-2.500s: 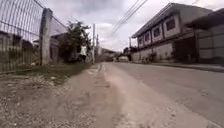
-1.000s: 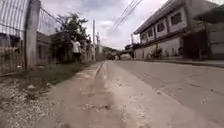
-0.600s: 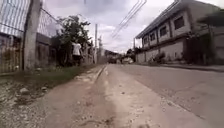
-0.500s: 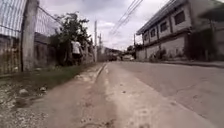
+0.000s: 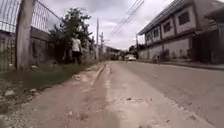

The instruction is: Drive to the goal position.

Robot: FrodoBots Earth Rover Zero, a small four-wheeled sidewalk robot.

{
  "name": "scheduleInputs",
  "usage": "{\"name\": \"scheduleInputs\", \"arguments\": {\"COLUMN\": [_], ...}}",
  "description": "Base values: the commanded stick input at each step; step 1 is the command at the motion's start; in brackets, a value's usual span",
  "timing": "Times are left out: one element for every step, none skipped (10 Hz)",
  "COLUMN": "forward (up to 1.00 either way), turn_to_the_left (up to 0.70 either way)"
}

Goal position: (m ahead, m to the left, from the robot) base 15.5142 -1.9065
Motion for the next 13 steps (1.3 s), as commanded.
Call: {"name": "scheduleInputs", "arguments": {"forward": [0.7, 0.7, 0.7, 0.7, 0.7, 0.7, 0.7, 0.7, 0.7, 0.7, 0.7, 0.7, 0.7], "turn_to_the_left": [0.01, 0.02, 0.02, 0.02, 0.01, 0.0, 0.0, 0.0, 0.0, 0.0, 0.0, 0.0, 0.0]}}
